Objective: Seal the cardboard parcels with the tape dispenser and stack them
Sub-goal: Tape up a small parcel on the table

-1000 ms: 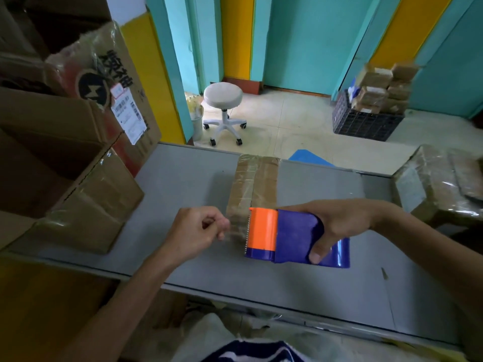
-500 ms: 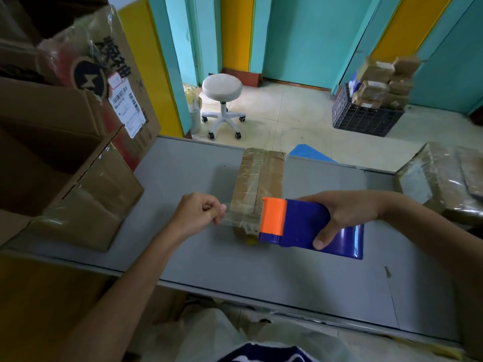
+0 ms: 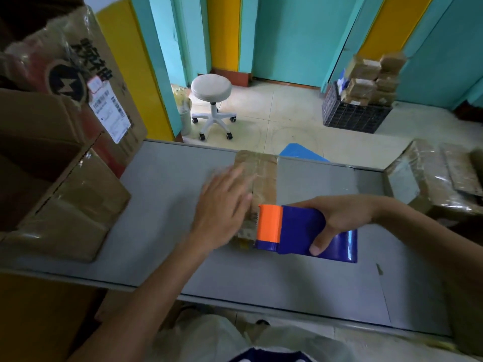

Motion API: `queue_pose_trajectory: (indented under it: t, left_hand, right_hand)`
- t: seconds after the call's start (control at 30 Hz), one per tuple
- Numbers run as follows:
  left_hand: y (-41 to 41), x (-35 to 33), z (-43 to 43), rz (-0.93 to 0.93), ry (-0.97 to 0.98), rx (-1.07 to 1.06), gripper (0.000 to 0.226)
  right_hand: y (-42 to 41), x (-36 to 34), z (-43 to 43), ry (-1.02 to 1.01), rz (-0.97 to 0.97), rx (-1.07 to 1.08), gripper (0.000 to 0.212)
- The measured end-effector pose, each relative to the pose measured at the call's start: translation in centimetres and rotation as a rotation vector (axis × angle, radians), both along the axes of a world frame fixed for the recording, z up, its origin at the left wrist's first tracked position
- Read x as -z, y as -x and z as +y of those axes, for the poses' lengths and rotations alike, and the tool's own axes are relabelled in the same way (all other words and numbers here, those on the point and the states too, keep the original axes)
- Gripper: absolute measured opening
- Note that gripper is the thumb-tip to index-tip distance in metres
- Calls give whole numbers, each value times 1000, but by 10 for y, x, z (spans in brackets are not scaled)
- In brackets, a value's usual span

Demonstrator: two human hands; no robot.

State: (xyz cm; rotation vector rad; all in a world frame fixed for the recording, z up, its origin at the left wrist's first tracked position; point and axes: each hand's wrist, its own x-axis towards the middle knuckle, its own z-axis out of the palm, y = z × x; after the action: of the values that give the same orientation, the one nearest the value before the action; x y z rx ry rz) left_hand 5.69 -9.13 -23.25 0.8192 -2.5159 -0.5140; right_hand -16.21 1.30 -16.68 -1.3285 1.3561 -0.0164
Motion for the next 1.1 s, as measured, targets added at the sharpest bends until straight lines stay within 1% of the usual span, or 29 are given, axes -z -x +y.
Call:
queue_pose_trajectory:
  t: [0.03, 0.1, 0.2, 0.27, 0.43, 0.6, 0.73, 0.87, 0.93, 1.0, 1.1]
  left_hand:
    - [8, 3, 3, -104, -42, 66, 61]
    - [14, 19, 0, -225, -106, 89, 73]
    - [15, 29, -7, -323, -49, 85, 62]
    - [12, 30, -6, -352, -46, 79, 58]
    - [11, 33, -8, -282, -81, 90, 59]
    - [18, 35, -7, -158, -131, 104, 58]
    - [20, 35, -6, -159, -137, 95, 59]
    - [23, 39, -3, -143, -101, 44, 55]
    - [23, 39, -2, -127, -104, 33, 54]
    - [22, 39, -3, -103, -109, 32, 54]
    - [23, 39, -6, -98, -122, 47, 55]
  right_hand:
    - [1, 1, 0, 1, -3, 1, 65]
    - [1, 3, 1, 3, -13, 0, 63]
    - [2, 7, 1, 17, -33, 12, 62]
    - [9, 6, 5, 10, -27, -12, 63]
    - [49, -1, 25, -57, 19, 13, 62]
    - [46, 25, 15, -47, 86, 30, 59]
    - [41, 46, 6, -45, 51, 37, 60]
    - [37, 46, 0, -35, 93, 26, 58]
    - [35, 43, -1, 0, 146, 2, 63]
    - [32, 39, -4, 51, 243, -41, 73]
    - [33, 38, -11, 171, 499, -133, 91]
